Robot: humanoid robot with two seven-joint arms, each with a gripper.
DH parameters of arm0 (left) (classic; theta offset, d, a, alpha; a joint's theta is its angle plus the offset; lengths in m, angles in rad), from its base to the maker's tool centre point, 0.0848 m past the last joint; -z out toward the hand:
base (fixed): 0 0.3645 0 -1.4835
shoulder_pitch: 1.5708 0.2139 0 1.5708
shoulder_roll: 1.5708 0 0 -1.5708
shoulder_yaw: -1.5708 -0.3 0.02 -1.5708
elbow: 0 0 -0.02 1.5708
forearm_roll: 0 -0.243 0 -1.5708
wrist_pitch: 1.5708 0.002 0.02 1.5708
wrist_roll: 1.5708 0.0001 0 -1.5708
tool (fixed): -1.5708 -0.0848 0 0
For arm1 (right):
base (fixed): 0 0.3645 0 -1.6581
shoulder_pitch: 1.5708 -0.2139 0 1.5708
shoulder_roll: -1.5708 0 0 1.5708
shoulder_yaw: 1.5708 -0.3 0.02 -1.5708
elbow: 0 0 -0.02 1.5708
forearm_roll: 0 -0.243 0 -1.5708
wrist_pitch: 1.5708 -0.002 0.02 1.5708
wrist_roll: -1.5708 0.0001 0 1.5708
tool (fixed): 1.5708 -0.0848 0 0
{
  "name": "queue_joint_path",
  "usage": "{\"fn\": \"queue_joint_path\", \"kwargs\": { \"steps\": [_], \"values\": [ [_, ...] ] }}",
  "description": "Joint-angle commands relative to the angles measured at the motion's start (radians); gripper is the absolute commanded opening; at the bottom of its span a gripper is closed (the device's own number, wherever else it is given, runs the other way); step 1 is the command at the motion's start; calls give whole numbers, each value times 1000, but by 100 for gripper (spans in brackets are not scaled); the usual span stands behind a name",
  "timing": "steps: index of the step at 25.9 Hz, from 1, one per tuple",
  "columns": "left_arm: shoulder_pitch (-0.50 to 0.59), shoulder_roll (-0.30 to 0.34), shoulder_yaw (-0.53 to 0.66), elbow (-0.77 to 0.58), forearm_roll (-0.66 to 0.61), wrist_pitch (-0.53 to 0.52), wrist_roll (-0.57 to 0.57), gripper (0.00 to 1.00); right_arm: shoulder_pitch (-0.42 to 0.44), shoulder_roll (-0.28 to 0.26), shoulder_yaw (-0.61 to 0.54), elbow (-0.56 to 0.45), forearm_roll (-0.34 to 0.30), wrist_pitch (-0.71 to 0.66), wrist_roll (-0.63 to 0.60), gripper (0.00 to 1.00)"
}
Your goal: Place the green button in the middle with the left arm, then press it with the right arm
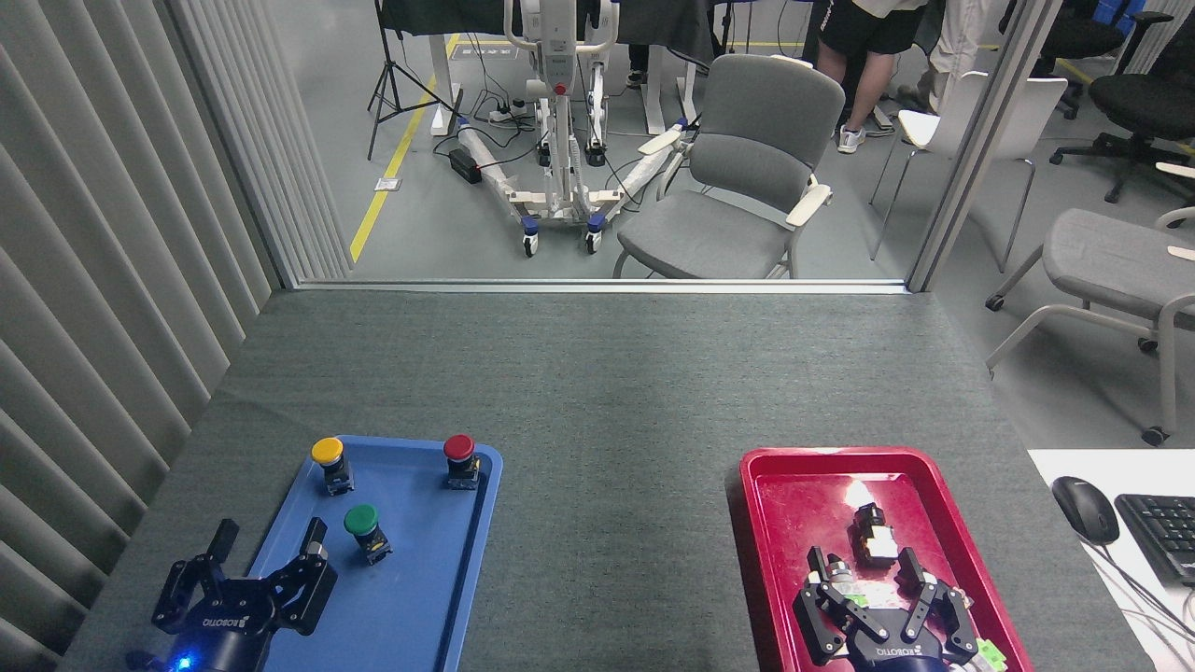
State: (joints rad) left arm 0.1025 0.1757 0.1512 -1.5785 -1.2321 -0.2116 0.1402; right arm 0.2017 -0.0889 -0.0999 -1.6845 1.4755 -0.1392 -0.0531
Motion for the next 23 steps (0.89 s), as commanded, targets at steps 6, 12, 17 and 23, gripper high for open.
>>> {"fn": "queue_joint_path", "kwargs": {
  "steps": [6,12,17,23],
  "values": [
    [2,-2,-1,3,-1,6,-1,100,4,0,-3,-8,-3,-3,2,100],
    [2,-2,-1,17,-1,17,-1,100,2,5,-29,-8,-8,3,2,100],
    [3,-2,-1,14,-1,18,-1,100,-13,12,-26,-9,-6,7,7,100],
    [2,-4,-4,18,-3,55,1,99,-16,9,-24,-1,-6,6,7,100]
  ]
}}
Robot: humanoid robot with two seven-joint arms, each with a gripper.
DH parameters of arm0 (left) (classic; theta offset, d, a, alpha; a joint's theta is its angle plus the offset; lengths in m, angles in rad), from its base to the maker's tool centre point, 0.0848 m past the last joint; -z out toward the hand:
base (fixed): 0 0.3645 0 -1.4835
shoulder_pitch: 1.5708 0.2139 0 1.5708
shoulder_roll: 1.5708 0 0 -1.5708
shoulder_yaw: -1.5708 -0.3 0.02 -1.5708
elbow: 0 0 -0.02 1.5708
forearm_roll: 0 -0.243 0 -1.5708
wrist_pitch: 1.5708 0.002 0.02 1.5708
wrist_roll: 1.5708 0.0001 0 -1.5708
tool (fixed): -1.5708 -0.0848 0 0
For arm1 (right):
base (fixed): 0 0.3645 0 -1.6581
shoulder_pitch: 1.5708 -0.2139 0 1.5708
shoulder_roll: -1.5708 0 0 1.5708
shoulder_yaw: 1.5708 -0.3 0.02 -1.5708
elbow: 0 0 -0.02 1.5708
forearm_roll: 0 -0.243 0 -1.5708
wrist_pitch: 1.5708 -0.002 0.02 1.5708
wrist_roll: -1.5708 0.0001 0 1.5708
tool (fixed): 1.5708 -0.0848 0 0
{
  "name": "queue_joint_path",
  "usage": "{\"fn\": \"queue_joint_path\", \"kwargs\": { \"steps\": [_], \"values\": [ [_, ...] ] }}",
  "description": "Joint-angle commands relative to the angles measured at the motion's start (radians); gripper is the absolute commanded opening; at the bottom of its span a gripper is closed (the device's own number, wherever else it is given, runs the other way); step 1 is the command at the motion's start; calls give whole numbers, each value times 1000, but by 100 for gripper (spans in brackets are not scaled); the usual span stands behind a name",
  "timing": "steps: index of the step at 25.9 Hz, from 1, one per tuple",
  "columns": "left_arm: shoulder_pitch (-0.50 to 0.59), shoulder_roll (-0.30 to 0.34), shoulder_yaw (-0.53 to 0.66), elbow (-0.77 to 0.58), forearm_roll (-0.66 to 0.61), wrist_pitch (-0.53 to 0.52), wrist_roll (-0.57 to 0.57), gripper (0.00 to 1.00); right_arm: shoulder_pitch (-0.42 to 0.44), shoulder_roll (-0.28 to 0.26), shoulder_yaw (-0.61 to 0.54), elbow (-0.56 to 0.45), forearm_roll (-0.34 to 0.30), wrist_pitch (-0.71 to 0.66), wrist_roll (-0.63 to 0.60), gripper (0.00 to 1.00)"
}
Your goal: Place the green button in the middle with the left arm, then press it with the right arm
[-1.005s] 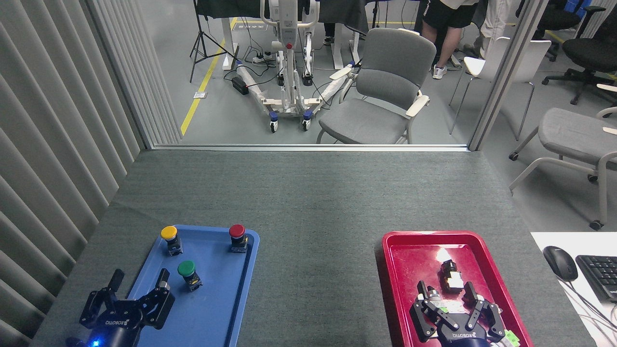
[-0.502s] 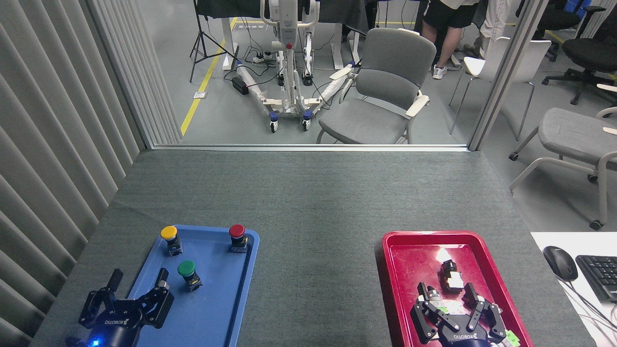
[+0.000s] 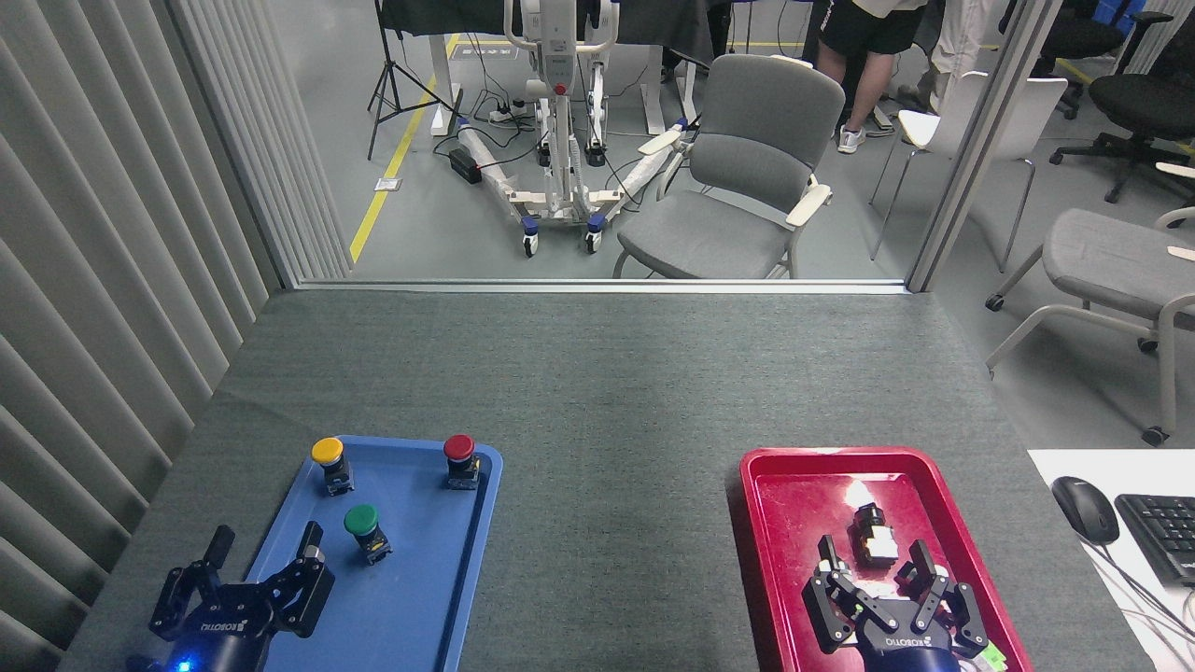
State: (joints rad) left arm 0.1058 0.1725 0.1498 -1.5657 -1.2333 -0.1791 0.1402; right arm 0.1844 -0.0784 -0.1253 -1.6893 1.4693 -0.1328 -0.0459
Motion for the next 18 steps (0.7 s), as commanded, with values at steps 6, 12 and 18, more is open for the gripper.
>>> {"fn": "queue_joint_path", "kwargs": {
  "steps": [6,12,18],
  "values": [
    [-6,4,-16,3,-2,61,-2,99,0,8,4,-26,5,-1,38,100],
    [-60,-5,-312,104,-20,403,3,99,-16,-4,10,-20,3,-1,43,100],
    [-93,-68,-372,202,-18,463,52,99,-6,-23,30,-20,3,-1,37,100]
  ]
}}
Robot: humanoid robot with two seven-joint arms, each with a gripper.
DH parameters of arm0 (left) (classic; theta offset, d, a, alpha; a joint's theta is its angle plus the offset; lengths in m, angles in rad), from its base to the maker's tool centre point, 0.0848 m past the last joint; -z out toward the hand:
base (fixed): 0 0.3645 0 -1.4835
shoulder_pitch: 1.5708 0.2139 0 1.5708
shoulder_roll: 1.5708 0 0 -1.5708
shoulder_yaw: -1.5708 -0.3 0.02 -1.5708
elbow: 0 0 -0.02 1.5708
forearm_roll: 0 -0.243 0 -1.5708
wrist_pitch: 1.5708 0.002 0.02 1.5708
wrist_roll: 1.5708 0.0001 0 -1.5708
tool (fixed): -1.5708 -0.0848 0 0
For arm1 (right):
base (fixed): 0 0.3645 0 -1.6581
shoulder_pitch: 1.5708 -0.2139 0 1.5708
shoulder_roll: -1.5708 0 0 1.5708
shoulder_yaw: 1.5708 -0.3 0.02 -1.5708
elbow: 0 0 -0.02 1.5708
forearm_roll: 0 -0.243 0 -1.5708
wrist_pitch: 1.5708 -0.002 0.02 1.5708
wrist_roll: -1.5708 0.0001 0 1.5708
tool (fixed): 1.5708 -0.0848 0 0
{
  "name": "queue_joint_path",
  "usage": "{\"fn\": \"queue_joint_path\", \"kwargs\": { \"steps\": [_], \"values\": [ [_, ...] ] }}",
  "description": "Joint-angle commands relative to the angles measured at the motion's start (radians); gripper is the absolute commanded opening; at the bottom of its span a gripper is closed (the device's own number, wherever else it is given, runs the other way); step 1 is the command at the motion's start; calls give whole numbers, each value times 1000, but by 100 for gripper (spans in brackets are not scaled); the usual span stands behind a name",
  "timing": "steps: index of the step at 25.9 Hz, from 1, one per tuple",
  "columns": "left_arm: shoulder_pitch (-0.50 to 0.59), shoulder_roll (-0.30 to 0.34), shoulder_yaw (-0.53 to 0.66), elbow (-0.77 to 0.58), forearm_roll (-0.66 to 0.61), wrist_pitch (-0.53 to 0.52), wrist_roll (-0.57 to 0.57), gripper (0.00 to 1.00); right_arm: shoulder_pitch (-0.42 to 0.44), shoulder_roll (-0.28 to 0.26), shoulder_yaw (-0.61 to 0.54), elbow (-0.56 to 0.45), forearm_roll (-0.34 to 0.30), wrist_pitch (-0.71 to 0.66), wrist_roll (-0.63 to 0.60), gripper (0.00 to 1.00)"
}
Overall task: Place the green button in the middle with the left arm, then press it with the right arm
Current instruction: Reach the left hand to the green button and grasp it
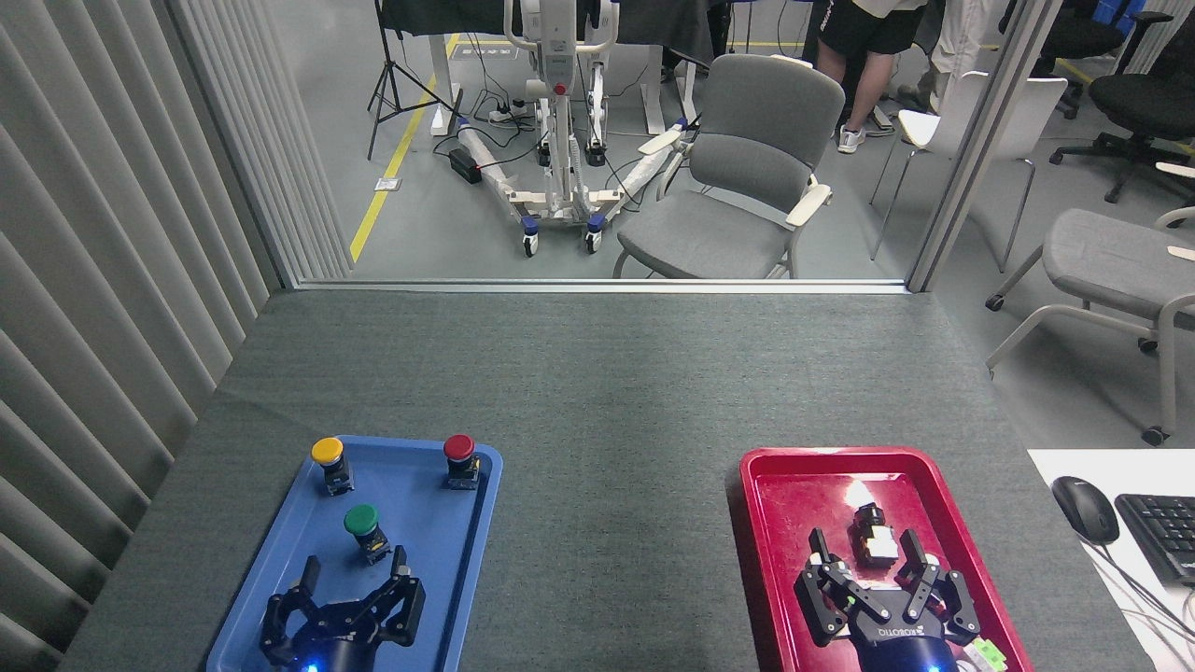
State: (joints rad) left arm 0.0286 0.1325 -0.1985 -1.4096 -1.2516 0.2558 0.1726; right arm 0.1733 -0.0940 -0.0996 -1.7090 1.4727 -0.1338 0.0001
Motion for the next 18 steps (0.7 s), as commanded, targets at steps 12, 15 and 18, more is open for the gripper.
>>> {"fn": "queue_joint_path", "kwargs": {
  "steps": [12,15,18],
  "values": [
    [-205,-33,-18,319,21,53,30,98,-40,-7,6,14,3,0,-6,100],
    [-233,-33,-7,377,29,54,30,97,-43,-9,6,17,3,0,-8,100],
    [-259,-31,7,432,58,51,33,93,-41,-10,11,17,0,5,-8,100]
  ]
}}
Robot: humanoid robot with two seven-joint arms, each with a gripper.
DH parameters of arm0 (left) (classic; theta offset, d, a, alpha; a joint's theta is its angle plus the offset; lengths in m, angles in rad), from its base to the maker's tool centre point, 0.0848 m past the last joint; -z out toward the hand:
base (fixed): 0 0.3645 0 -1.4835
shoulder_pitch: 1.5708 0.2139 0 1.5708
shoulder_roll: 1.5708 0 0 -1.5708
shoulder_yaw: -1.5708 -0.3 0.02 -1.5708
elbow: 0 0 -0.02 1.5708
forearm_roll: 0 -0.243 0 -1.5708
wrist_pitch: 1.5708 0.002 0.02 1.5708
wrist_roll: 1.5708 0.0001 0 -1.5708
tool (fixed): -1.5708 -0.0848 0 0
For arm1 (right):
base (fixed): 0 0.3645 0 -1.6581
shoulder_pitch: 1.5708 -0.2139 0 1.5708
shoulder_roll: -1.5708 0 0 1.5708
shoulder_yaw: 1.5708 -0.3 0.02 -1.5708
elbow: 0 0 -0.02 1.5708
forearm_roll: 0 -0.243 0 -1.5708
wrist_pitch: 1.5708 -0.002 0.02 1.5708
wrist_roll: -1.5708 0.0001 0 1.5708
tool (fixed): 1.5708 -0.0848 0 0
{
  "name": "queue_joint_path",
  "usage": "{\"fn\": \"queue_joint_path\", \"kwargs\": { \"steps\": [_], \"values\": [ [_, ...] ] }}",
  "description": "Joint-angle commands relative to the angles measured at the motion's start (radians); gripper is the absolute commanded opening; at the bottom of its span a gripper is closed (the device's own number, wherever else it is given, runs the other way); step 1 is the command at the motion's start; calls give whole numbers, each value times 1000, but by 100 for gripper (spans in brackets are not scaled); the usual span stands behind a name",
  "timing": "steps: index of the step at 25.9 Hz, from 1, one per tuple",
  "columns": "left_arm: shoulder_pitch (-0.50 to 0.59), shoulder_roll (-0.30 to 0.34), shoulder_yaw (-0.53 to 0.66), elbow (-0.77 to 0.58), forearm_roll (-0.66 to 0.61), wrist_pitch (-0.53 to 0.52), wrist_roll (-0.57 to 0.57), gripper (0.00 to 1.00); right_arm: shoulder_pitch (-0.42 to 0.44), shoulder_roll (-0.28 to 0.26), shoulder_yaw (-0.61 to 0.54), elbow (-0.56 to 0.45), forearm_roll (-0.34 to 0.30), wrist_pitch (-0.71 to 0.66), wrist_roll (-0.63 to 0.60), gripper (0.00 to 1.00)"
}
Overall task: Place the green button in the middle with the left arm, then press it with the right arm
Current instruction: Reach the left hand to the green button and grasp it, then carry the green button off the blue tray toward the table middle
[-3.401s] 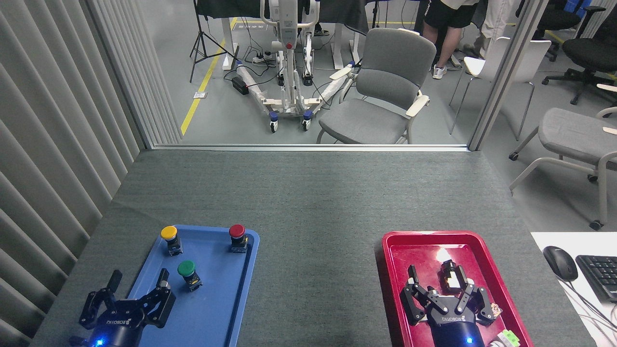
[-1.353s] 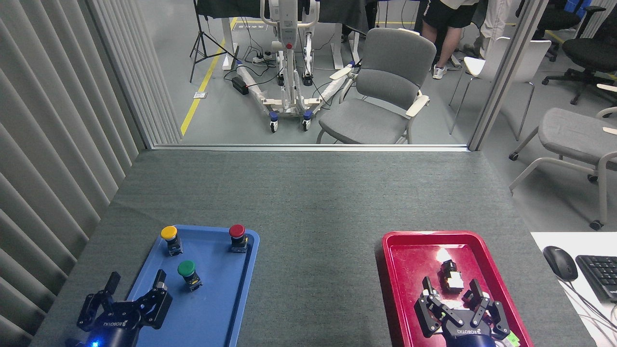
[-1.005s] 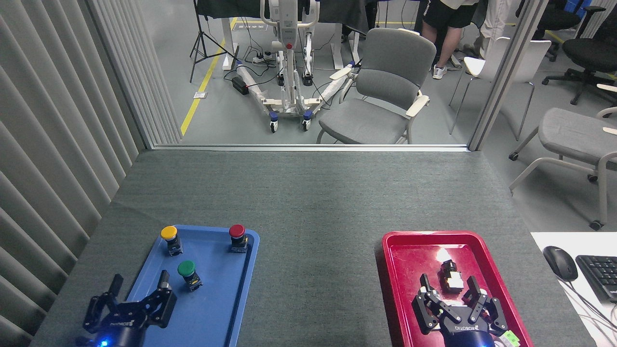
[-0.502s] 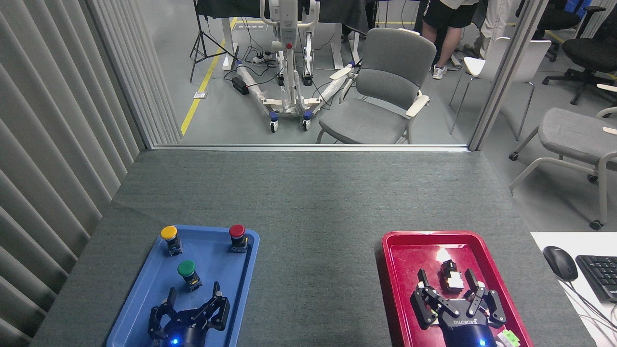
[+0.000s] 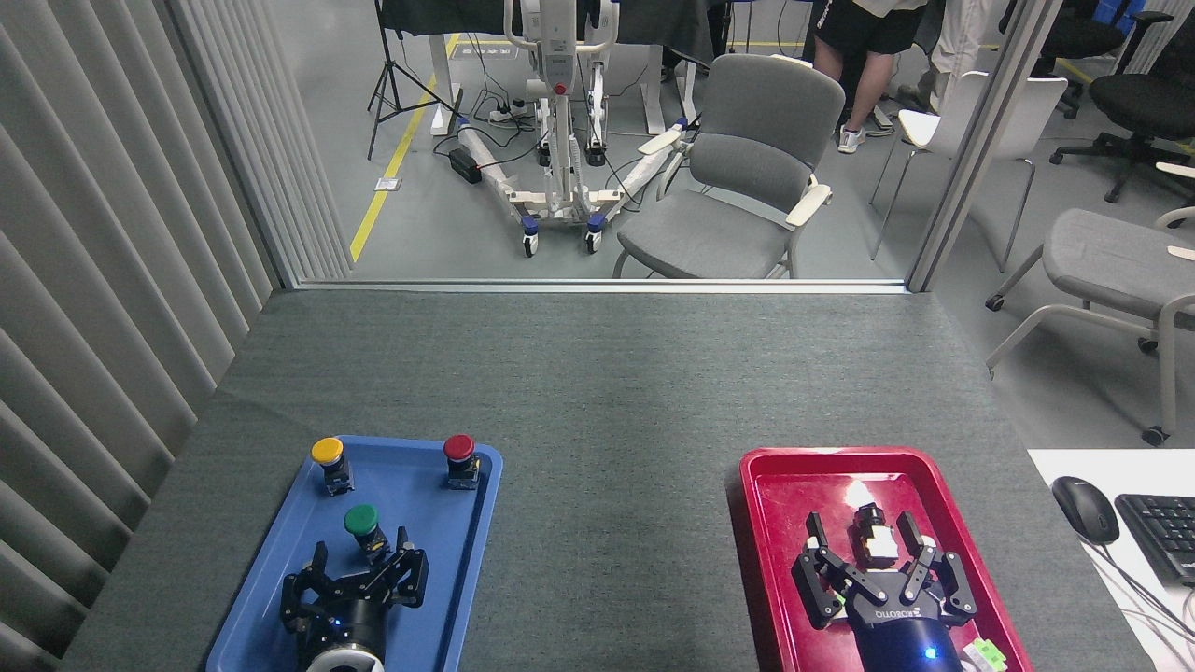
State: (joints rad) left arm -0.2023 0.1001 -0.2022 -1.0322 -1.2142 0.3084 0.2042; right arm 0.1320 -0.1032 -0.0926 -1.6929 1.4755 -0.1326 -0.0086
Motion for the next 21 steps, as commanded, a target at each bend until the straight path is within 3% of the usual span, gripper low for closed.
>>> {"fn": "queue_joint_path", "kwargs": {
  "steps": [1,5,7,10,11,15,19,21],
  "values": [
    [-40,1,10,75,24,-5,1,89,1,-4,14,1,-4,11,1,100],
    [-77,0,10,127,27,-3,1,63,1,-35,47,6,-6,64,-1,100],
    [-82,3,10,136,27,-8,3,43,0,-52,50,6,-9,65,-1,100],
    [-80,6,3,138,21,-25,31,4,5,-52,50,6,-11,59,-7,100],
    [-77,6,3,138,21,-38,54,0,5,-52,50,7,-11,59,-7,100],
    [-62,9,0,104,16,-127,98,0,5,-52,50,9,-12,62,-8,100],
    [-31,32,-97,-92,19,-370,121,0,5,-53,50,9,-12,62,-10,100],
    [-43,21,-177,-118,19,-448,116,0,5,-53,50,9,-12,65,-14,100]
  ]
}}
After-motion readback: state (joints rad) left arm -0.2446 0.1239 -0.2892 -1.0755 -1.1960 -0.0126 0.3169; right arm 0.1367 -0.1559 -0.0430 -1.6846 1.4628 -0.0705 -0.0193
